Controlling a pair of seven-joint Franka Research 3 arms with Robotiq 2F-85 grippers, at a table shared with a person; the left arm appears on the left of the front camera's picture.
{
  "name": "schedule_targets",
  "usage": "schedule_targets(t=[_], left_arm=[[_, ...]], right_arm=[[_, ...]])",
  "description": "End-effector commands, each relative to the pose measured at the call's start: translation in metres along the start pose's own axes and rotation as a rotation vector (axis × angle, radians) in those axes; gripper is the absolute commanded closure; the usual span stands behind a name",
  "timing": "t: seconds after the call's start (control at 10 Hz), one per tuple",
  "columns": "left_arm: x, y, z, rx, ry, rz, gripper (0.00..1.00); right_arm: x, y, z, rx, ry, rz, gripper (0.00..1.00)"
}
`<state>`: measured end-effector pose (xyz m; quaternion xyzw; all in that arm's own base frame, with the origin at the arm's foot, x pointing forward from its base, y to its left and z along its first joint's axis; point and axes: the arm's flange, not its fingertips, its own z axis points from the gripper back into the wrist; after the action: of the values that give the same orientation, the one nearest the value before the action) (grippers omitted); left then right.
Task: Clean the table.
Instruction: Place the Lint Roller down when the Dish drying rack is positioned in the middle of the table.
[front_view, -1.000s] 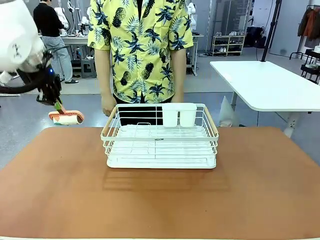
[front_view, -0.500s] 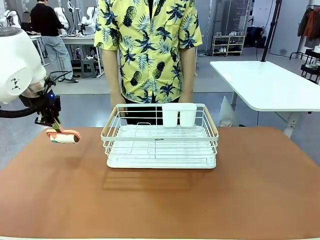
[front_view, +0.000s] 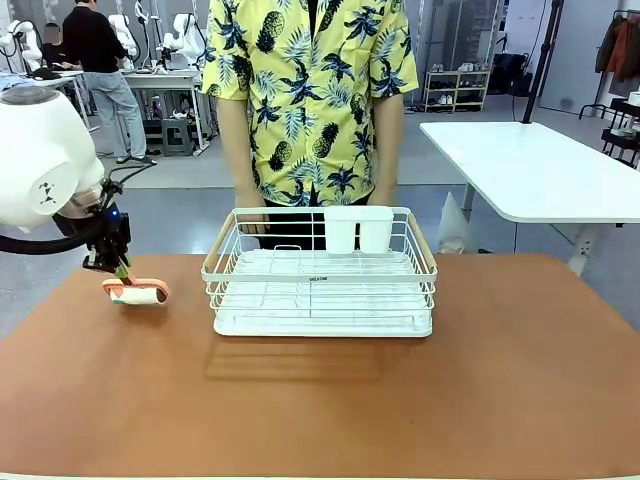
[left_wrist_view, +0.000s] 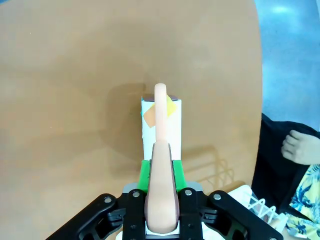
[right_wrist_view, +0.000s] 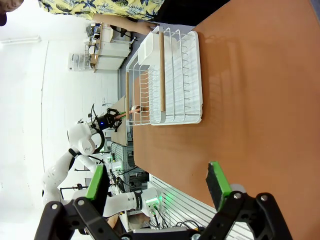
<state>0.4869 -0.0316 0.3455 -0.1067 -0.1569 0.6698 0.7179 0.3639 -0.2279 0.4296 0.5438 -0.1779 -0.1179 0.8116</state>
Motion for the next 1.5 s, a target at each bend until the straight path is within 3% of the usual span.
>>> schedule_targets(t=[0.0, 0.1, 0.2, 0.3, 0.4, 0.6, 0.7, 1.0, 1.4], left_arm=[[-0.003, -0.005, -0.005, -0.020, -0.020, 0.016, 0.79], [-0.002, -0.005, -0.005, -0.014, -0.027, 0.009, 0.72], [-0.003, -0.004, -0.002, -0.018, -0.023, 0.002, 0.25], [-0.005, -0.003, 0.004, -0.026, -0.025, -0.002, 0.17], [-0.008, -0.002, 0.008, -0.028, -0.038, -0.011, 0.00], [-0.007, -0.001, 0.018, 0.005, -0.044, 0.009, 0.00], [-0.008, 0.001, 0.028, 0.051, -0.076, 0.023, 0.00], [-0.020, 0.003, 0.060, 0.203, -0.047, -0.007, 0.00], [-0.026, 0.008, 0.062, 0.198, -0.059, -0.032, 0.00]], right_arm=[[0.001, 0.002, 0.001, 0.014, -0.004, 0.019, 0.00], [0.001, 0.002, 0.001, 0.014, -0.004, 0.019, 0.00], [0.001, 0.002, 0.001, 0.014, -0.004, 0.019, 0.00], [0.001, 0.002, 0.001, 0.014, -0.004, 0.019, 0.00], [0.001, 0.002, 0.001, 0.014, -0.004, 0.019, 0.00], [0.001, 0.002, 0.001, 0.014, -0.004, 0.019, 0.00], [0.001, 0.002, 0.001, 0.014, -0.004, 0.019, 0.00], [0.001, 0.002, 0.001, 0.014, -0.004, 0.019, 0.00], [0.001, 0.002, 0.001, 0.014, -0.004, 0.019, 0.00]])
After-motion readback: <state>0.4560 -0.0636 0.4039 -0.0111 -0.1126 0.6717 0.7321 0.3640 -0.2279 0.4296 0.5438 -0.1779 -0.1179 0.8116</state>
